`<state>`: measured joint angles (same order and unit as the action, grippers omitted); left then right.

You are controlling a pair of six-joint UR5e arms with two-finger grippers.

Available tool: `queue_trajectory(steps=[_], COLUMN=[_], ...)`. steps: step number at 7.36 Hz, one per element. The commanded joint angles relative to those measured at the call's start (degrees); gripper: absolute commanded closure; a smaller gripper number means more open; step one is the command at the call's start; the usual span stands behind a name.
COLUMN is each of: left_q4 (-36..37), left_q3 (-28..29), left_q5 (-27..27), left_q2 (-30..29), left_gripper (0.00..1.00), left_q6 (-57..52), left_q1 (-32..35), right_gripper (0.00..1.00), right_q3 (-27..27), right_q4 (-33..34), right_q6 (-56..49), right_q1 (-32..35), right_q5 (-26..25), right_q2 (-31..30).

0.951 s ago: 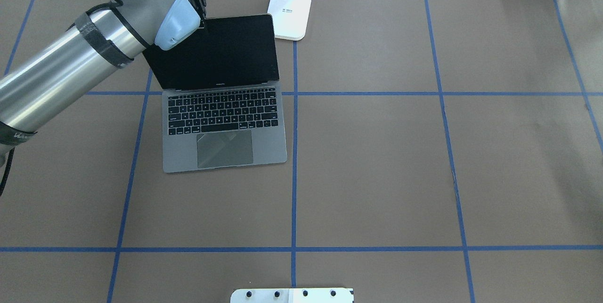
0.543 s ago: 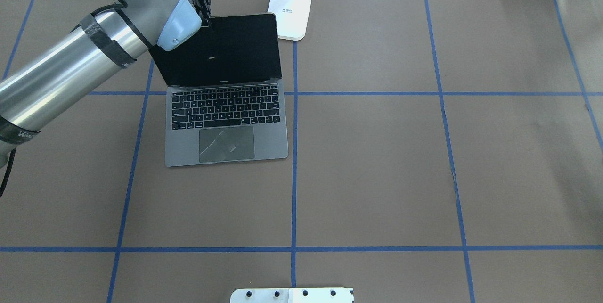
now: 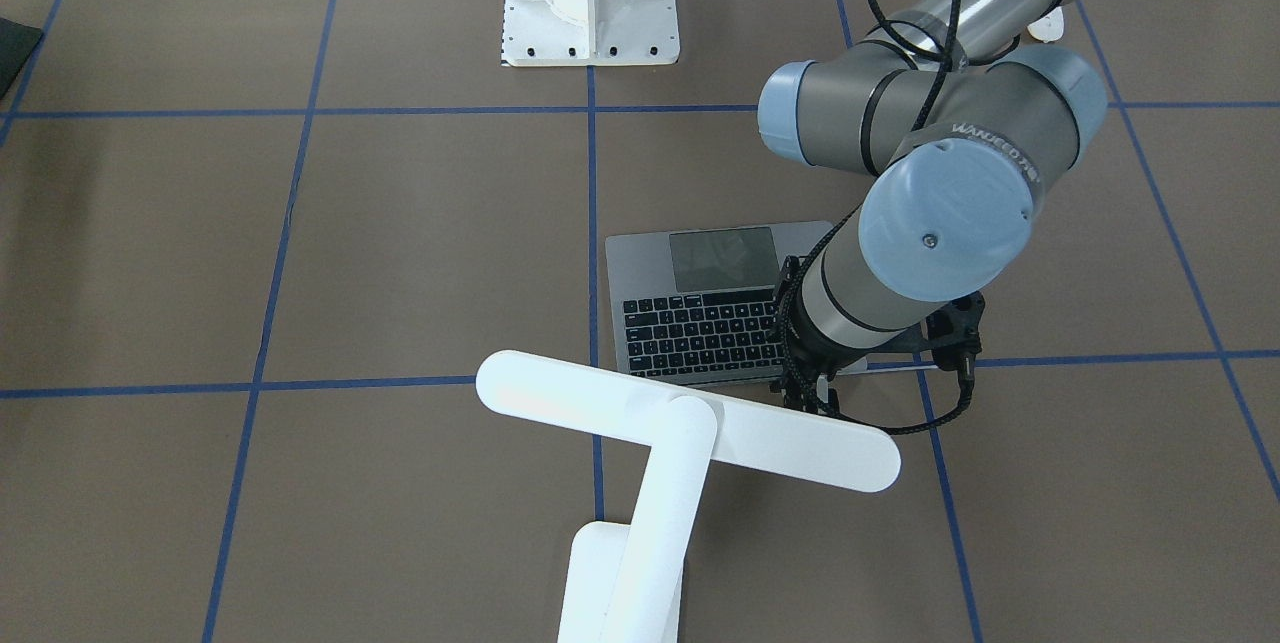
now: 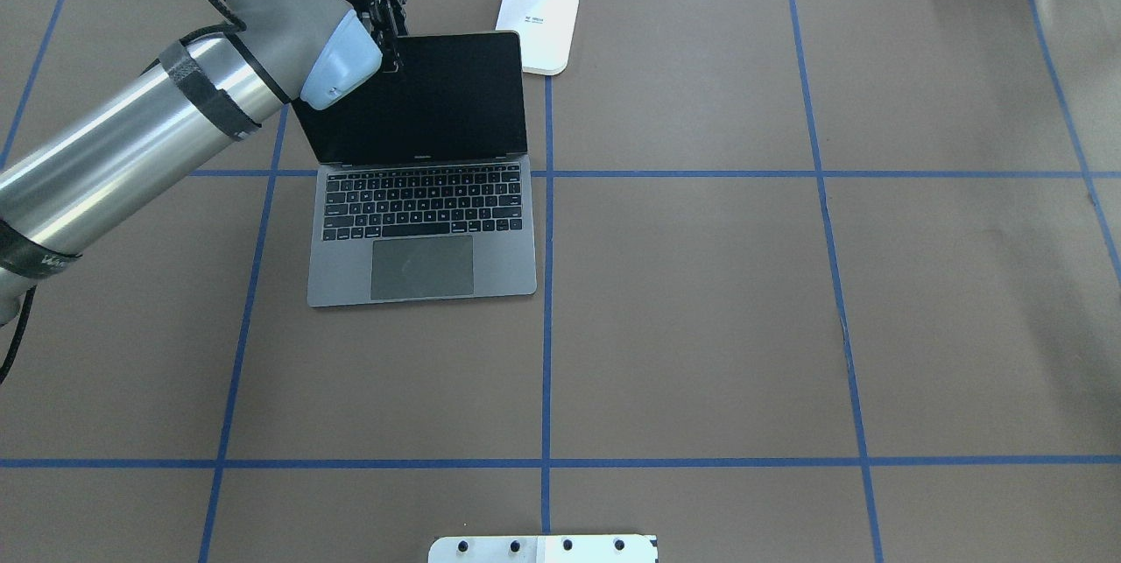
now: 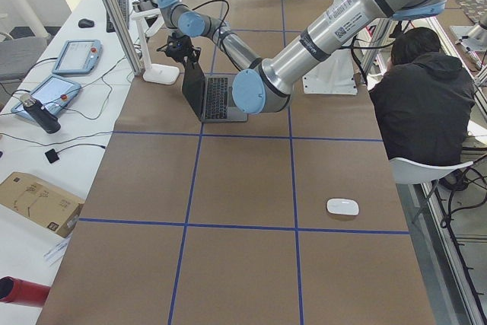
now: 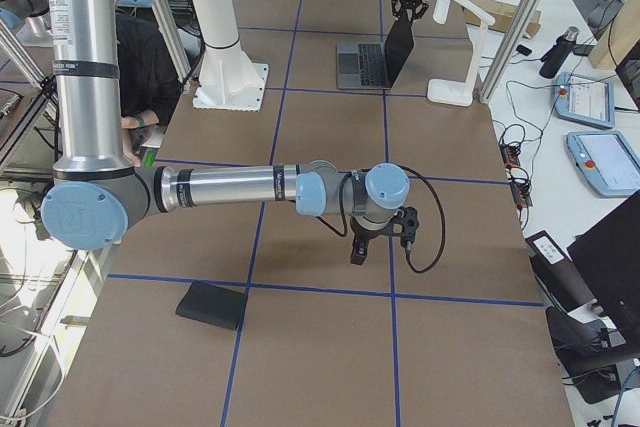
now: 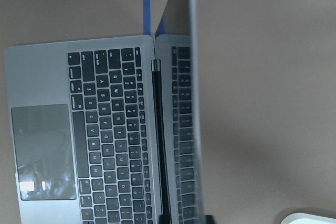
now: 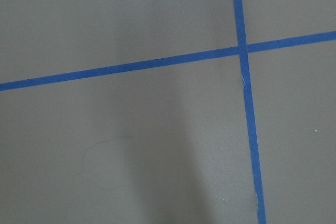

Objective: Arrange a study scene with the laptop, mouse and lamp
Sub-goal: 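Push the laptop farther from the robot and square it with the left gripper, then release the laptop and withdraw the left gripper to the table corner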

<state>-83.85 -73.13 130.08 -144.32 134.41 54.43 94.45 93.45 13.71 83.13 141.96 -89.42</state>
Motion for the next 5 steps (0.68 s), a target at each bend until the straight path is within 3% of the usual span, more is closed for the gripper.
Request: queue_trajectory(steps=[1, 2, 5], left_q4=[0.35, 0.53, 2.89], left_q3=[-2.87, -6.29, -31.73], left_q5=[-3.49, -3.43, -3.51], left_q2=[0.7, 3.57, 20.69], left_gripper=[0.0, 0.0, 0.0], left_q6=[-5.52, -8.79, -21.76], left_q1=[1.28, 3.47, 6.91], right_gripper=[0.0, 0.0, 0.0], right_q3=[-0.4, -0.58, 1.44], right_q4=[0.15, 0.15, 0.07], right_q6=[0.0, -0.09, 0.16], right_q1=[-0.17, -0.17, -3.49], right_q5=[-0.01, -0.19, 0.34], right_q2=[1.26, 1.88, 2.25])
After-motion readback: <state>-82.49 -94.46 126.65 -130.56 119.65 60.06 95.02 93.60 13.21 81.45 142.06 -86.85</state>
